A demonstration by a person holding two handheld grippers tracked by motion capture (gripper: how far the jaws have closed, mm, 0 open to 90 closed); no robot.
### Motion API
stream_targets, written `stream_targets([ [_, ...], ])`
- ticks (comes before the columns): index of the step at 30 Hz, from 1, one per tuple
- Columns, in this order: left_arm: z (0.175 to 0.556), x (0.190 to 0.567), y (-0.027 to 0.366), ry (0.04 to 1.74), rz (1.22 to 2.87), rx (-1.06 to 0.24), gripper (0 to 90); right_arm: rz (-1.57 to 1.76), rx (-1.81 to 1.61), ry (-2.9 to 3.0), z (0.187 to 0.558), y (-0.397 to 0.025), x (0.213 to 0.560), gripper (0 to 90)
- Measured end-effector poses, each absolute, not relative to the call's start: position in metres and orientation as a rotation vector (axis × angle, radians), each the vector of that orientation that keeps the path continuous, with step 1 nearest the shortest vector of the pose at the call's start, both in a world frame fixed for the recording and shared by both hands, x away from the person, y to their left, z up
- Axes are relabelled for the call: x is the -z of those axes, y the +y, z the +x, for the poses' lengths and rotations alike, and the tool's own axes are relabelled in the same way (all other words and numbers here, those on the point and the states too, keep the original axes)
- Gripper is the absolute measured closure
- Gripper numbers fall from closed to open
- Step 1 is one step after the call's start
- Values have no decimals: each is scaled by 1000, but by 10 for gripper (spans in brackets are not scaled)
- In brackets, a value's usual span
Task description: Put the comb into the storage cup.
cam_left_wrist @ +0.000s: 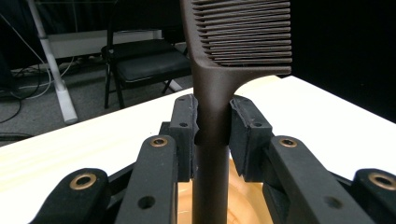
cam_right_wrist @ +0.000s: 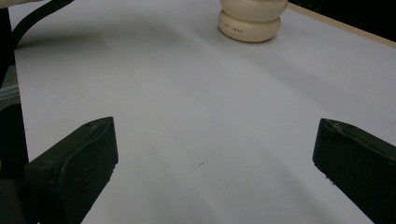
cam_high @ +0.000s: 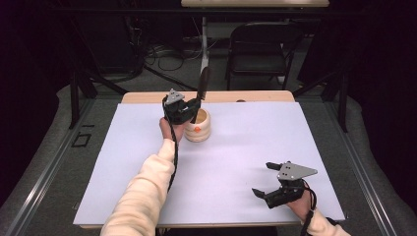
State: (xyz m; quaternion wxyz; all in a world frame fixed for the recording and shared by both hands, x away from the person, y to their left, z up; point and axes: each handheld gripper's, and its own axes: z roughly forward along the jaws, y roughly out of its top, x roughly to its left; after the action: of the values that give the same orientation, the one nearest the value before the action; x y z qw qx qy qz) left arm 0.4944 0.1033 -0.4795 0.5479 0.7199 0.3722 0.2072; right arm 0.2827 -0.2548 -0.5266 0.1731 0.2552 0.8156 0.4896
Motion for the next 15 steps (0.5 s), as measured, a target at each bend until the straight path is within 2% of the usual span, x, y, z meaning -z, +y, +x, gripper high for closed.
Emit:
stream_targets([
  [15, 495, 488, 102, 886, 1759, -491, 723, 726, -1387, 2315, 283, -255, 527, 0],
])
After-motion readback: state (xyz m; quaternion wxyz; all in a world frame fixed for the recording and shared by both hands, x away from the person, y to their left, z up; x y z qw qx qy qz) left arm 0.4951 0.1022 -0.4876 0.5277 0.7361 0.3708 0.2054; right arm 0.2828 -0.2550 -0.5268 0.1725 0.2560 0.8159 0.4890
